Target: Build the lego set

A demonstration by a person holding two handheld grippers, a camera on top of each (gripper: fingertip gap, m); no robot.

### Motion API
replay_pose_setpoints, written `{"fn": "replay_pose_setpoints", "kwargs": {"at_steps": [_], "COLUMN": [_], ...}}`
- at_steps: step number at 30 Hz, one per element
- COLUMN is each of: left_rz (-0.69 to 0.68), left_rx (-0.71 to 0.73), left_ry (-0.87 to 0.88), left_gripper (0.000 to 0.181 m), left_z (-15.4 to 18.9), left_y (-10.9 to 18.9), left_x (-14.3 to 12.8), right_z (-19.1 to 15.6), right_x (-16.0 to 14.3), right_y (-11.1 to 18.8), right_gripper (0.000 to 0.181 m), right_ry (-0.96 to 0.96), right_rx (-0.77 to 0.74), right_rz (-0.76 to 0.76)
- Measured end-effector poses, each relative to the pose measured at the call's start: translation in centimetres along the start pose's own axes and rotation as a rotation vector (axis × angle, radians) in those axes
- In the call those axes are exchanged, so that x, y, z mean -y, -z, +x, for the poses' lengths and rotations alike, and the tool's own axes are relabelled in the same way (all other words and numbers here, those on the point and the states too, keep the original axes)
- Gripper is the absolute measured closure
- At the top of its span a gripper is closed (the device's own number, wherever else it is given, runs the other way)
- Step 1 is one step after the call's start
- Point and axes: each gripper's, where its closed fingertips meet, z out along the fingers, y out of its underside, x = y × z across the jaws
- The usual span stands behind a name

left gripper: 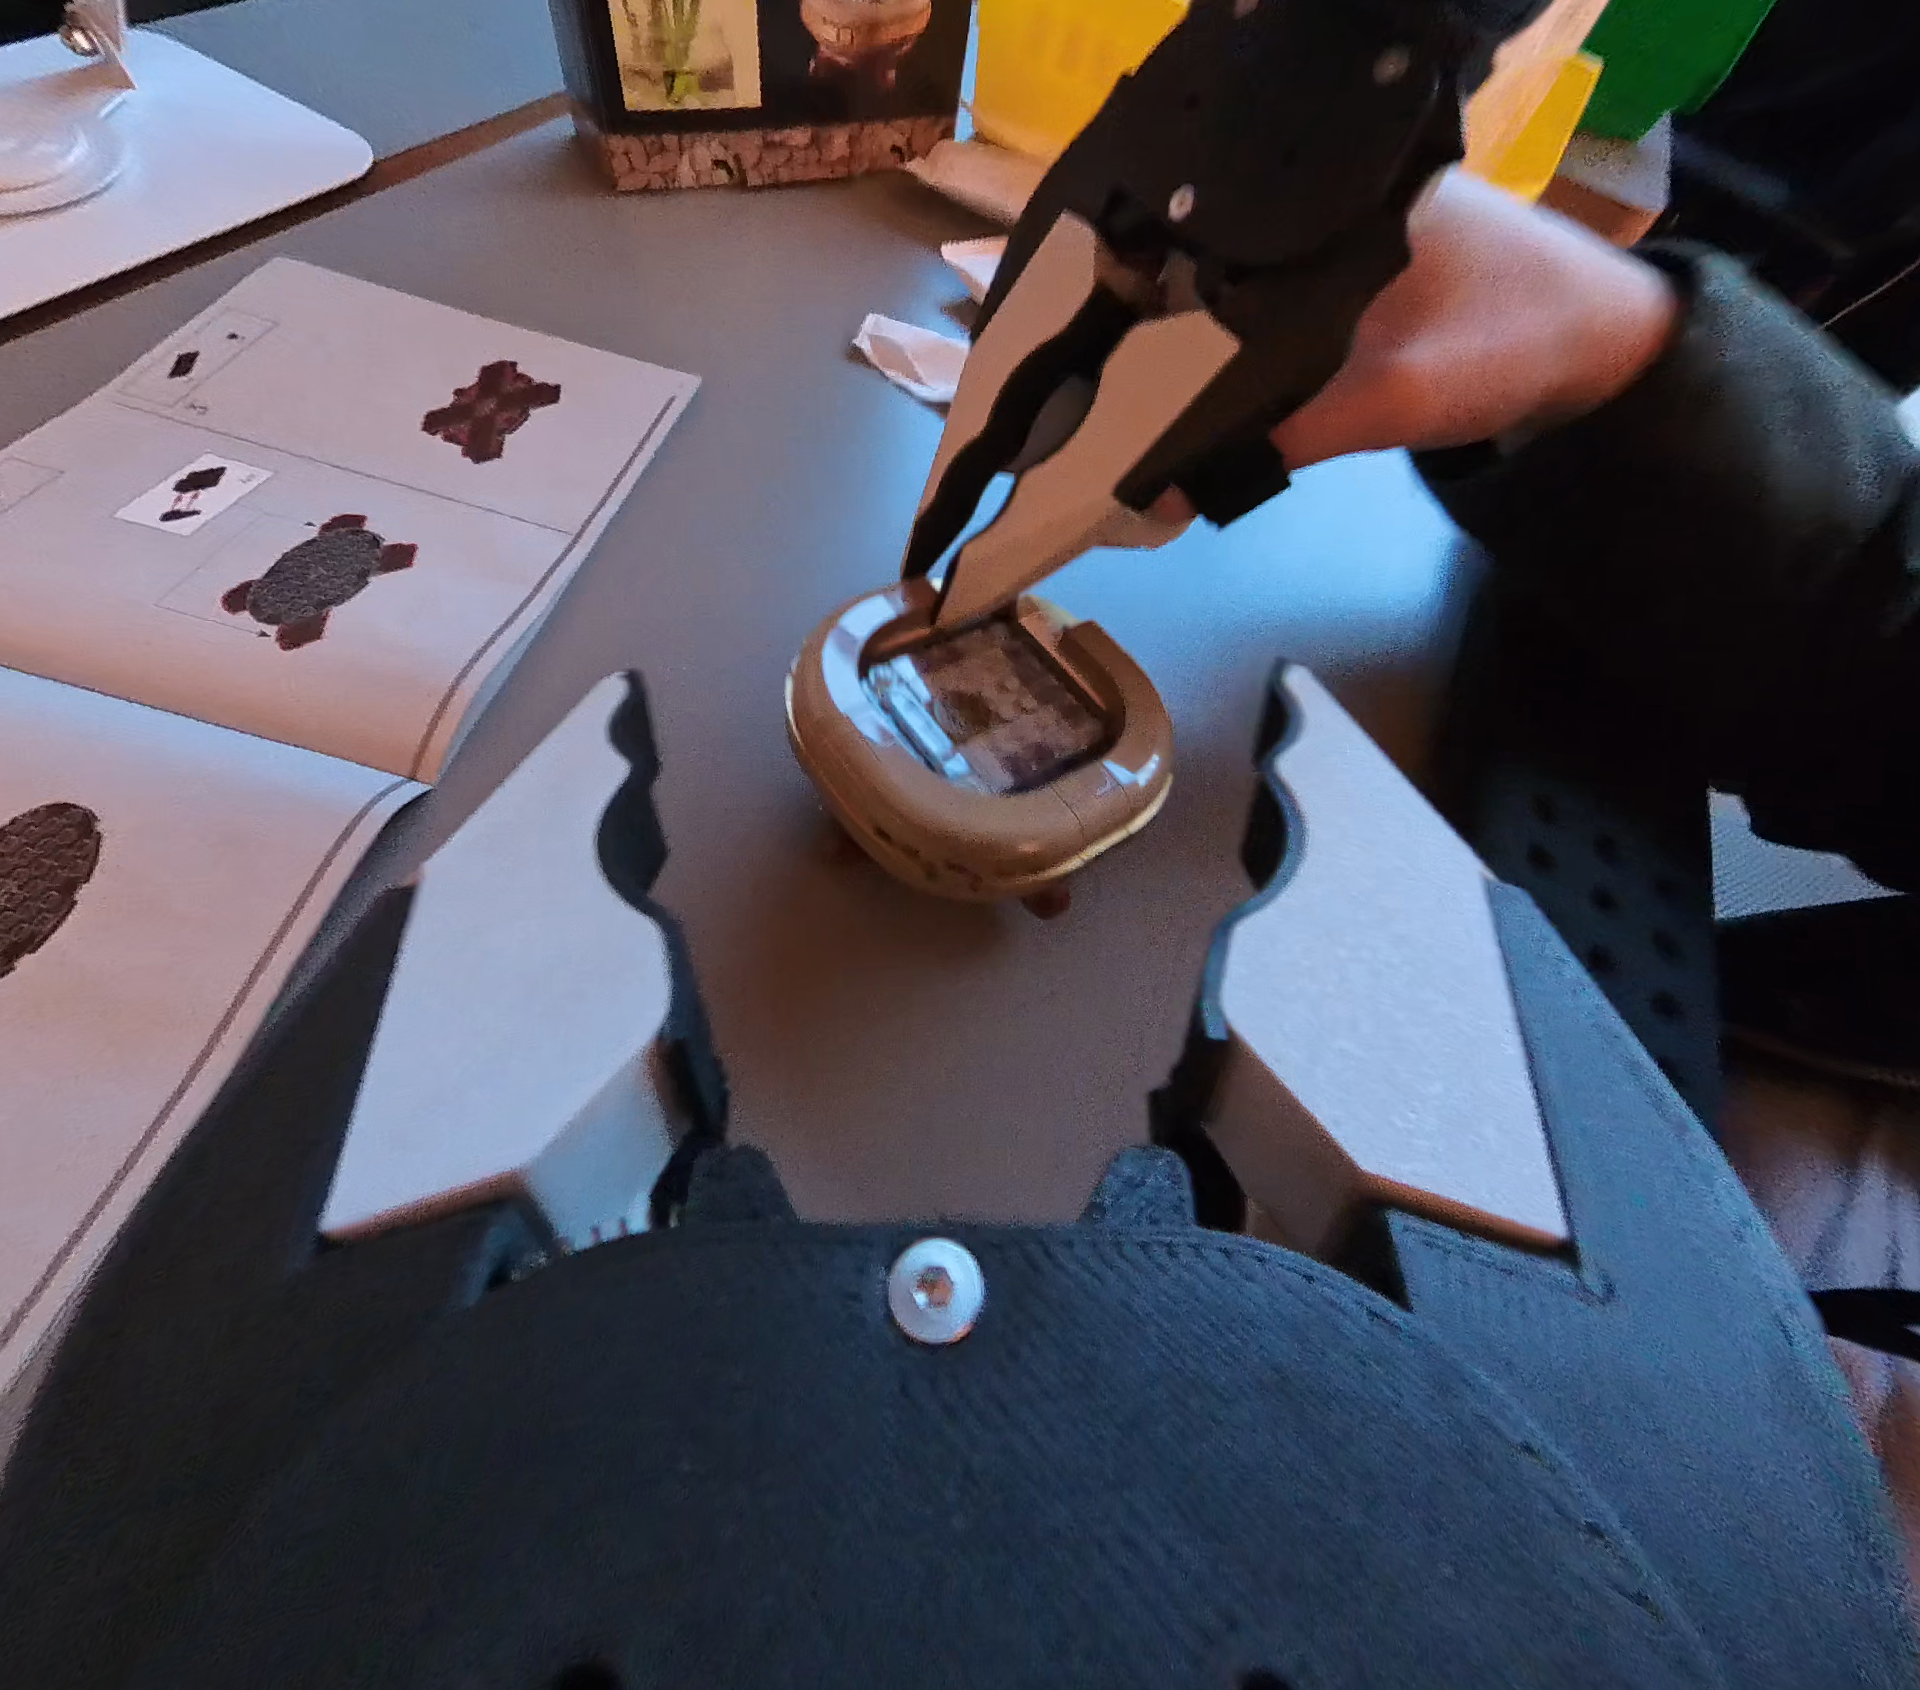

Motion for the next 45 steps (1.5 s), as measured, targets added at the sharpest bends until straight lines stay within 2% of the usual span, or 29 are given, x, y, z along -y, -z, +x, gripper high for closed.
{"fn": "replay_pose_setpoints", "kwargs": {"at_steps": [2, 3, 7, 11, 13, 16, 19, 21, 24, 27, 30, 35, 45], "left_rz": [-0.063, -0.103, -0.222, -0.253, -0.261, -0.262, -0.262, -0.260, -0.259, -0.246, -0.236, -0.238, -0.247], "left_rx": [0.037, 0.047, 0.097, 0.076, 0.053, 0.009, -0.021, -0.029, -0.030, -0.039, -0.036, -0.044, 0.003], "left_ry": [-0.029, -0.045, -0.131, -0.144, -0.137, -0.121, -0.090, -0.088, -0.091, -0.089, -0.071, -0.014, -0.059], "left_gripper": [0.047, 0.044, 0.043, 0.049, 0.060, 0.070, 0.071, 0.071, 0.071, 0.071, 0.071, 0.071, 0.071], "left_z": [0.4, 0.7, 0.9, 1.2, 1.4, 1.8, 1.9, 1.9, 1.9, 1.7, 1.5, 1.2, 0.7], "left_y": [-1.2, -1.9, -3.7, -4.1, -4.3, -4.4, -4.5, -4.5, -4.4, -4.5, -4.5, -4.2, -4.1], "left_x": [-1.4, -2.2, -4.7, -5.5, -5.8, -6.1, -6.3, -6.3, -6.3, -6.3, -6.2, -6.1, -6.0], "right_z": [0.5, 0.4, -1.6, -2.9, -2.8, -2.5, -2.8, -2.5, -2.6, -2.5, -2.3, -2.5, -2.4], "right_x": [-0.7, -1.0, -1.5, -2.0, -0.5, 2.3, 2.3, 1.5, 1.5, 1.6, 1.9, 2.6, 3.3], "right_y": [0.5, 0.7, 1.5, 2.1, 2.3, 2.1, 0.6, -0.5, -1.2, -1.2, -1.3, -1.5, -1.3], "right_gripper": [0.167, 0.167, 0.166, 0.175, 0.173, 0.150, 0.150, 0.160, 0.165, 0.167, 0.168, 0.168, 0.169], "right_ry": [-0.134, -0.179, -0.256, -0.259, -0.204, 0.018, 0.145, 0.157, 0.147, 0.116, 0.171, 0.144, 0.164], "right_rx": [-0.036, -0.043, 0.073, 0.204, 0.231, 0.171, 0.114, 0.071, 0.082, 0.096, 0.054, 0.106, 0.131], "right_rz": [-0.034, -0.042, -0.068, -0.120, -0.039, 0.119, 0.100, 0.049, 0.051, 0.052, 0.074, 0.144, 0.229]}}
